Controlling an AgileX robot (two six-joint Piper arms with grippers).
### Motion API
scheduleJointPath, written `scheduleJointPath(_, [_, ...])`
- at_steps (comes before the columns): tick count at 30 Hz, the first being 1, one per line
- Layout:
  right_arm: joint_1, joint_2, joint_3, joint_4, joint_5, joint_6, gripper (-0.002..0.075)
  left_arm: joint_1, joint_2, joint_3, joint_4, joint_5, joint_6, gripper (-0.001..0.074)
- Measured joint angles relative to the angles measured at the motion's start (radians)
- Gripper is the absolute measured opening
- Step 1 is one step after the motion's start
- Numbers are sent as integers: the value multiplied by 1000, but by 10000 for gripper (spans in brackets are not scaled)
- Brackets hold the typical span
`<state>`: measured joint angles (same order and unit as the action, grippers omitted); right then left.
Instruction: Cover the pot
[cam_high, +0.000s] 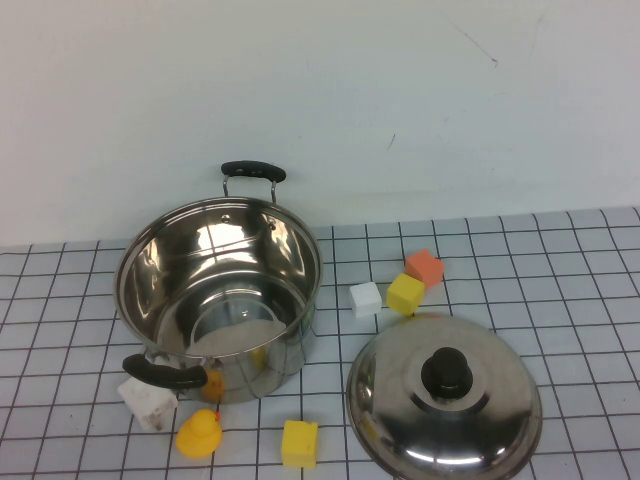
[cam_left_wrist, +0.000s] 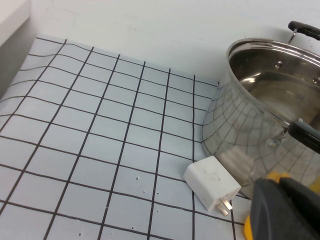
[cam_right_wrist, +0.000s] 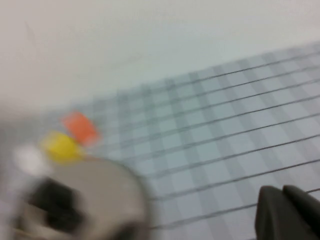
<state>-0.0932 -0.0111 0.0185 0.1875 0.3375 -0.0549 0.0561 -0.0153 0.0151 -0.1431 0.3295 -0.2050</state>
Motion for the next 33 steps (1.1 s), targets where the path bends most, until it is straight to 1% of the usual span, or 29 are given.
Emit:
scheduleJointPath(5, [0, 0, 9, 459, -25, 139, -2, 0, 0, 0, 0, 0, 0, -3])
scheduleJointPath(6, [0, 0, 9, 516, -29, 153, -2, 0, 0, 0, 0, 0, 0, -3])
scheduleJointPath(8, [0, 0, 9, 573, -31, 156, -2, 0, 0, 0, 0, 0, 0, -3])
scheduleJointPath(13, [0, 0, 9, 602, -35, 5, -2, 0, 0, 0, 0, 0, 0, -3])
scheduleJointPath(17, [0, 0, 9, 607, -38, -191, -2, 0, 0, 0, 0, 0, 0, -3])
scheduleJointPath(19, [0, 0, 9, 622, -38, -260, -2, 0, 0, 0, 0, 0, 0, -3])
scheduleJointPath(21, [0, 0, -13, 627, -22, -336, -2, 0, 0, 0, 0, 0, 0, -3])
scheduleJointPath(24, [0, 15, -102, 628, 21, -490, -2, 0, 0, 0, 0, 0, 0, -3])
scheduleJointPath(29, [0, 201, -283, 644, 153, -751, -2, 0, 0, 0, 0, 0, 0, -3])
scheduleJointPath(31, [0, 286, -321, 663, 187, -820, -2, 0, 0, 0, 0, 0, 0, -3])
scheduleJointPath(33, [0, 356, -350, 677, 192, -853, -2, 0, 0, 0, 0, 0, 0, -3])
